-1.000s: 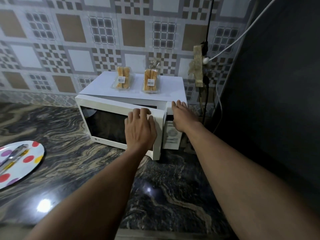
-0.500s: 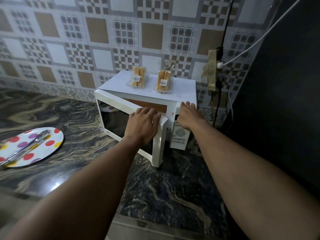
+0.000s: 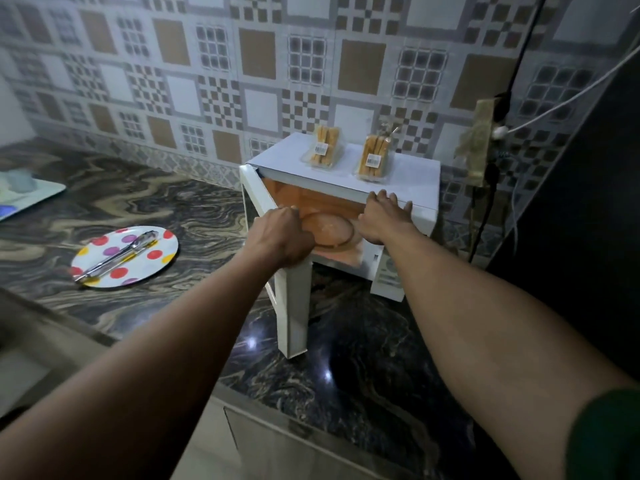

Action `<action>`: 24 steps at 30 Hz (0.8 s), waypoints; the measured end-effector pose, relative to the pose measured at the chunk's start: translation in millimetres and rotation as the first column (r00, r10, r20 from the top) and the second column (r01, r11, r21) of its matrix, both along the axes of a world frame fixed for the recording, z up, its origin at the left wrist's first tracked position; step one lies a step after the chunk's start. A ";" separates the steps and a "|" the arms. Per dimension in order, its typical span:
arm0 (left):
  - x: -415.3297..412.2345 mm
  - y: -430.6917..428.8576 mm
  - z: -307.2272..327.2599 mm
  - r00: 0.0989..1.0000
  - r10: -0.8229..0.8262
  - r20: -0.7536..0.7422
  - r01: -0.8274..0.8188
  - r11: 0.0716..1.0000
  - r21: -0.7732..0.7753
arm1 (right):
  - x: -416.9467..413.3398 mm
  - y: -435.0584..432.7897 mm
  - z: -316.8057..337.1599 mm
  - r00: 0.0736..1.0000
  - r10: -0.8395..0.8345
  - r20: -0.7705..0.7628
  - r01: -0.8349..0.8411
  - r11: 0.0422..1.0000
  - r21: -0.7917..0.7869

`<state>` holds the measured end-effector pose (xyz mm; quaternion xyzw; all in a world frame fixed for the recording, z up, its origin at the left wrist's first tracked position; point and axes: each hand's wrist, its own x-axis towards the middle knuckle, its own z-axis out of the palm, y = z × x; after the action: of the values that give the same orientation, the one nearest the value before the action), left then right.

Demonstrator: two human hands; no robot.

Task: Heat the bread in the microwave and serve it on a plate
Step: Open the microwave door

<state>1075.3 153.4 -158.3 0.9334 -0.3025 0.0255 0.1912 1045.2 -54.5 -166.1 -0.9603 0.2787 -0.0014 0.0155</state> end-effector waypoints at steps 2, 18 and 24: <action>4.3 8.9 1.7 1.000 0.030 0.001 -0.030 0.998 0.047 | 9.9 7.2 1.7 1.000 0.019 -0.008 -0.019 1.000 -0.010; 46.0 69.5 -34.2 0.948 0.283 0.145 -0.307 0.934 0.184 | 39.4 20.5 -12.4 0.999 0.019 -0.049 -0.020 1.000 -0.011; 69.8 103.3 -50.6 0.938 0.248 0.241 -0.308 0.917 0.255 | 39.3 25.9 -14.8 0.999 0.008 -0.032 -0.008 1.000 0.001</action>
<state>1145.1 256.8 -208.9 0.9773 -0.1844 0.1035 0.0154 1084.5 -28.6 -180.8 -0.9612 0.2751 0.0140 0.0117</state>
